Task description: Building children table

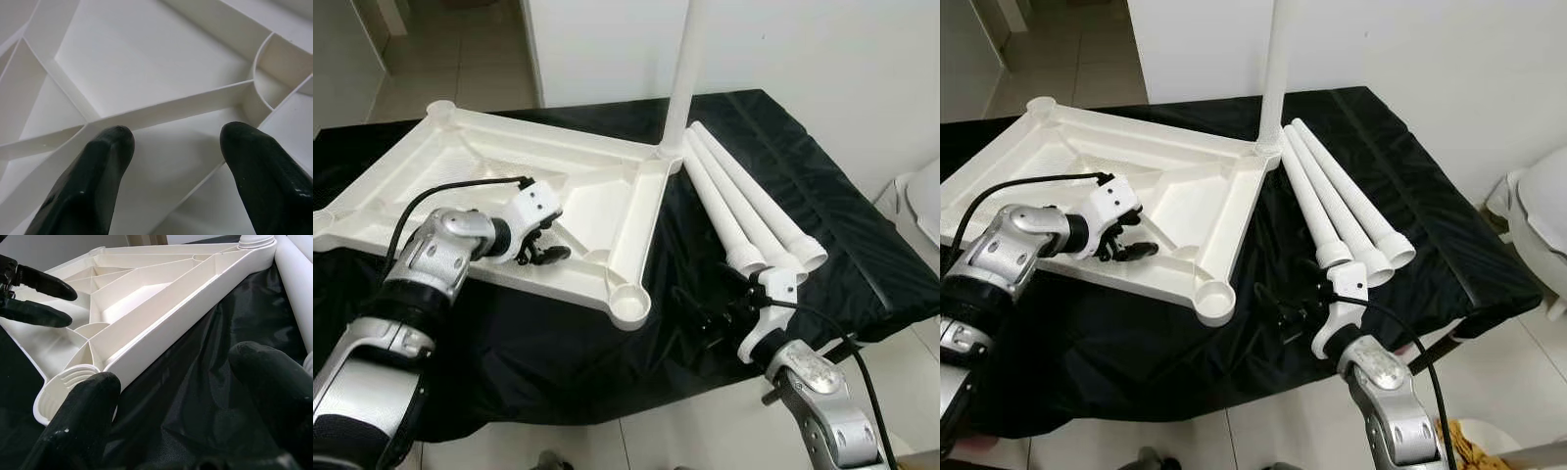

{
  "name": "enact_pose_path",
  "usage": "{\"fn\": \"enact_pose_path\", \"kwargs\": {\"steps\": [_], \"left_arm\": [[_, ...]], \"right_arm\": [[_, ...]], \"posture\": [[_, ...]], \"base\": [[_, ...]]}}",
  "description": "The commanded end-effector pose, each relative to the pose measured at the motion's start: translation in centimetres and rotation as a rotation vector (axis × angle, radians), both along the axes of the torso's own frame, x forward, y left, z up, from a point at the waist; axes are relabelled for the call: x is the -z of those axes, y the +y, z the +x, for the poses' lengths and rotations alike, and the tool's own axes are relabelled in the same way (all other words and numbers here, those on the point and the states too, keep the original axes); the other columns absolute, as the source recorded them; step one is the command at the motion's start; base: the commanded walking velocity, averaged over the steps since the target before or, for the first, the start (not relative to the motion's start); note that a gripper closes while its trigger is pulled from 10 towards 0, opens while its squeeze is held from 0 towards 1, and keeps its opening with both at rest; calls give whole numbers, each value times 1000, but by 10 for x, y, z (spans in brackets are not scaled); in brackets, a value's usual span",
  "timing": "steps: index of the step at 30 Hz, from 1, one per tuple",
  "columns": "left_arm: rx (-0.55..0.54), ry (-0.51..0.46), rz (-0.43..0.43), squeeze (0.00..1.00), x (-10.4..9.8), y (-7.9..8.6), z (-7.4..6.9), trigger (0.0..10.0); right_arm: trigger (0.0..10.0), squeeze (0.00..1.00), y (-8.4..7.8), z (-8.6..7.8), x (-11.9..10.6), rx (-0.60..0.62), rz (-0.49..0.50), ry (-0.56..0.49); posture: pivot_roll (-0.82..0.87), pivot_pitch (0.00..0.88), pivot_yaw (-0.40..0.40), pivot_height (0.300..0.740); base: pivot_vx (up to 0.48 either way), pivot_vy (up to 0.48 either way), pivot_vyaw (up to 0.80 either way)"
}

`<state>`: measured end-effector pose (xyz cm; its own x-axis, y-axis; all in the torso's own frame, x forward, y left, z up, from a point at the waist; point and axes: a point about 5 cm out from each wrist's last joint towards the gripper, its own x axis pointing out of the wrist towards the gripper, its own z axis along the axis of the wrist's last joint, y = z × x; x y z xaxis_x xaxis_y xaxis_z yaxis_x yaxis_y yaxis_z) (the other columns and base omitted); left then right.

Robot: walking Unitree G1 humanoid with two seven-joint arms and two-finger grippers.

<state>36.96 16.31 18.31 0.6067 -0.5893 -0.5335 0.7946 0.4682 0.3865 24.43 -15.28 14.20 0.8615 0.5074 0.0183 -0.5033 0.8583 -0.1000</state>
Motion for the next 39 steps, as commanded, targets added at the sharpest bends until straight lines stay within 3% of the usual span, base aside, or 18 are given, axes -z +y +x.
{"fn": "enact_pose_path", "kwargs": {"steps": [1, 6, 11, 15, 22, 28, 39], "left_arm": [[34, 32, -8, 0, 1, 0, 0, 10000], [63, 27, -142, 0, -24, 3, 5, 10000], [111, 42, -164, 0, -28, 4, 3, 10000], [202, 79, -141, 0, -19, 0, -4, 10000], [219, 103, -101, 0, -7, -2, -6, 10000], [112, 113, 15, 0, 16, 4, 1, 10000], [6, 91, 39, 0, 22, 5, 9, 10000]], "right_arm": [[10000, 0, -3, -1, 0, 3, -12, 2], [10000, 0, -2, -3, 1, 8, -15, -1], [10000, 0, -2, -3, 2, 10, -18, -2], [10000, 0, -4, -1, 1, 15, -26, -8], [10000, 0, -5, 0, 0, 18, -28, -12], [10000, 0, -3, 0, 0, 20, -28, -12], [10000, 0, -3, -1, 1, 23, -28, -9]], "posture": [[-143, 70, 38, 740], [-151, 61, 45, 740], [-154, 56, 47, 740], [-151, 54, 47, 740], [-148, 54, 46, 740], [-149, 64, 45, 740], [-151, 70, 46, 740]], "base": [[0, 0, 0], [0, 0, 0], [0, 0, 0], [0, 0, 0], [0, 0, 0], [0, 0, 0], [0, 0, 0]]}}
